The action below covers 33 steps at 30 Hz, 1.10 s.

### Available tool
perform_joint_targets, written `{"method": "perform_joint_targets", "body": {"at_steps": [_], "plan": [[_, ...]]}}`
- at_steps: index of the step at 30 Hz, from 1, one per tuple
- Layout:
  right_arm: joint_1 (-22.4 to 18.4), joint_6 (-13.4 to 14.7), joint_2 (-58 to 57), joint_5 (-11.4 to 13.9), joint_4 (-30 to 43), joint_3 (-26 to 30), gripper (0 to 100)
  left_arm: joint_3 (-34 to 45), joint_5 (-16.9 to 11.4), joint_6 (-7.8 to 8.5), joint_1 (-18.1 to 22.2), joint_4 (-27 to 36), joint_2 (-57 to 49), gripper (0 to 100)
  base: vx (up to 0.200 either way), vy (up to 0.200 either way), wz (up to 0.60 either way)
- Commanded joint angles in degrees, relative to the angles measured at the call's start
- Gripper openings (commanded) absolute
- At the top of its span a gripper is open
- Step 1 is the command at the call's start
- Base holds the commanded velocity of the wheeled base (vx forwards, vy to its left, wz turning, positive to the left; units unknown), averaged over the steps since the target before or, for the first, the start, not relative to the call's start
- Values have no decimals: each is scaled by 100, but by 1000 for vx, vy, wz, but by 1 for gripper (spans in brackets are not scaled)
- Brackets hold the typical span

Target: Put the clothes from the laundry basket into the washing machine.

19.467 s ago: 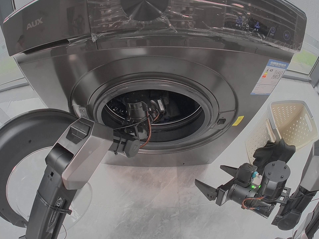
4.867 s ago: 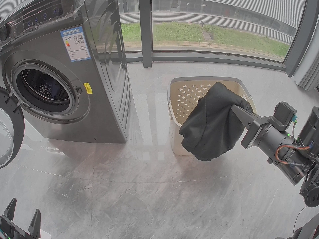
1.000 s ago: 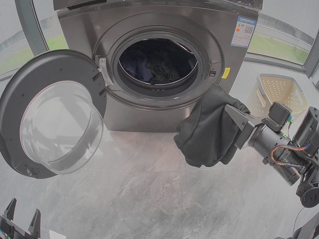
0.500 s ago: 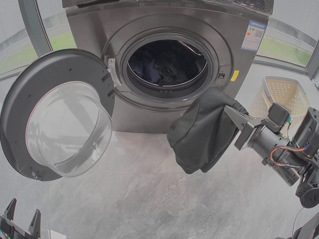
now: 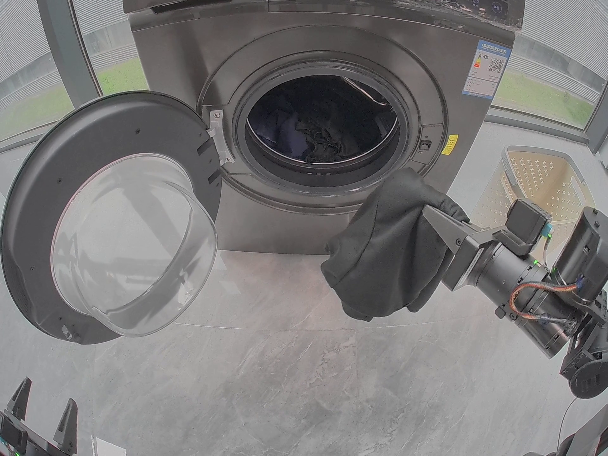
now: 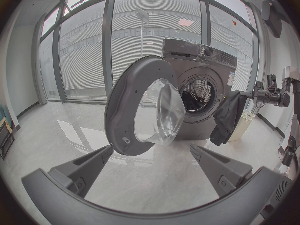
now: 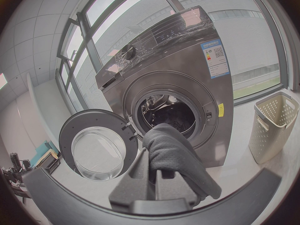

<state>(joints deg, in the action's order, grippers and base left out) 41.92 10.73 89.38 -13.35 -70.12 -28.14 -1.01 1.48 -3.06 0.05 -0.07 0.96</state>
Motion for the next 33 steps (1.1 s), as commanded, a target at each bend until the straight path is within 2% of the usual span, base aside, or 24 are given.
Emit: {"method": "perform_joint_targets", "body": {"at_steps": [1,11,15,17,18,19,24,27,29,31,32,33], "plan": [[0,-1,18,-1,-2,1,0,92,2,-2,4,-1,-61,100,0,0,0],[9,8,71,8,-2,36,0,92,2,-2,4,-1,-61,100,0,0,0],[53,79,150,8,-2,36,0,101,2,104,13,-10,-70,100,0,0,0],[246,131,299,-27,-28,-69,0,101,-42,306,13,-10,-79,100,0,0,0],[299,149,405,-45,-107,-175,0,101,-42,341,13,-1,-79,100,0,0,0],[316,149,510,-80,-204,-280,0,101,-51,297,21,-10,-70,100,0,0,0],[360,105,1117,-80,-670,-641,0,101,-112,280,-49,-10,44,100,0,0,0],[343,96,1248,-89,-678,-746,0,101,-139,376,-5,-19,-79,100,0,0,0],[325,87,1327,-89,-678,-913,0,40,-235,288,4,-168,-96,100,0,0,0],[299,96,1415,-89,-696,-1106,0,-488,-508,-10,-14,-555,-17,100,0,0,0],[290,96,1442,-89,-696,-1212,0,-813,-754,-116,-58,-643,123,100,0,0,0],[281,96,1451,-80,-696,-1265,0,-910,-877,-107,-66,-617,211,100,0,0,0]]}}
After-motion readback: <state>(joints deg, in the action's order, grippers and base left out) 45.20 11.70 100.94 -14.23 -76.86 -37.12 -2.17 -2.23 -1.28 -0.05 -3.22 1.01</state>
